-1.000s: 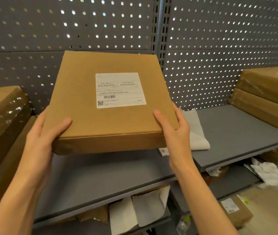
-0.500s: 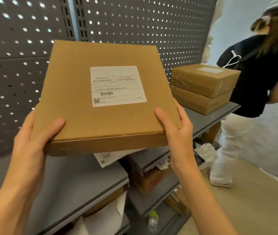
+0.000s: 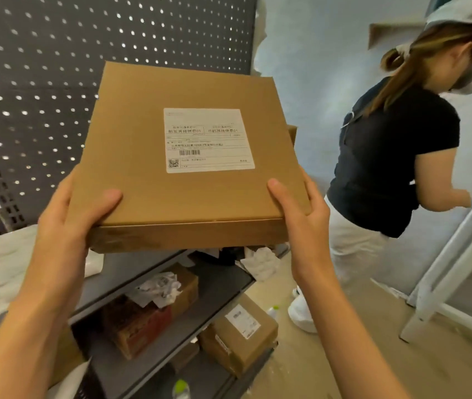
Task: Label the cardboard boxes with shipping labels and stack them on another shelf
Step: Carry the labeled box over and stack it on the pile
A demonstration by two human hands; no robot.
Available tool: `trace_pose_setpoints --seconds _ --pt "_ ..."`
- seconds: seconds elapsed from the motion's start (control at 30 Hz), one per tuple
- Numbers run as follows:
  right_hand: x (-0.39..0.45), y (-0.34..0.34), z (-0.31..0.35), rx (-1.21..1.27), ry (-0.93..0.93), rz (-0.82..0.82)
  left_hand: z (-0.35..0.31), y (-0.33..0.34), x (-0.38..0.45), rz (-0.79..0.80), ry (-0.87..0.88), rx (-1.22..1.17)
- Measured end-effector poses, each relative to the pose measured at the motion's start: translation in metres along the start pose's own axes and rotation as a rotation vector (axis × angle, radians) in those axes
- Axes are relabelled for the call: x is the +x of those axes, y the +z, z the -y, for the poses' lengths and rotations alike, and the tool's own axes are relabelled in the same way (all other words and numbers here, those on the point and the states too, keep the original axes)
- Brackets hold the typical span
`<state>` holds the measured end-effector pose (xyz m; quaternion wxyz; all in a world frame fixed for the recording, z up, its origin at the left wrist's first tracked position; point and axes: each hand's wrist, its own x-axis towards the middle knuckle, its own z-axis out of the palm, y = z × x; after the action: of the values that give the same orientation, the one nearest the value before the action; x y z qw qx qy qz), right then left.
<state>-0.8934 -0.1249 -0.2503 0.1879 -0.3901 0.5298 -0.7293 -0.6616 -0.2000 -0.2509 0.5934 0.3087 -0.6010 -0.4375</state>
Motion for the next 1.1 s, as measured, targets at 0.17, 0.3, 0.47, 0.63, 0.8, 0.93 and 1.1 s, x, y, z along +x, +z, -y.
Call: trace_pose_setpoints --seconds 0.17,0.3,0.47,0.63,0.8,0.93,1.1 --pt "0.035 -0.046 -0.006 0.016 -0.016 -0.017 0.009 0.059 0.009 0.009 0.007 -0.029" --pt "0.067 -0.066 -0.013 0.050 -0.011 -0.026 0.014 0.097 0.028 0.016 -0.001 -0.018" --pt "0.121 -0.082 -0.027 0.056 -0.038 -0.026 0.028 0.138 0.064 0.020 0.011 -0.009" --pt "0.193 -0.090 -0.040 0.032 -0.064 -0.018 0.045 0.185 0.109 -0.023 0.050 -0.037" --pt "0.264 -0.091 -0.049 0.035 -0.111 0.040 0.059 0.221 0.153 -0.069 0.104 -0.013" --pt "0.307 -0.090 -0.058 0.101 -0.101 0.093 0.065 0.244 0.178 -0.136 0.127 0.030" --pt "0.356 -0.087 -0.067 0.196 -0.081 0.177 0.064 0.269 0.197 -0.248 0.144 0.113"
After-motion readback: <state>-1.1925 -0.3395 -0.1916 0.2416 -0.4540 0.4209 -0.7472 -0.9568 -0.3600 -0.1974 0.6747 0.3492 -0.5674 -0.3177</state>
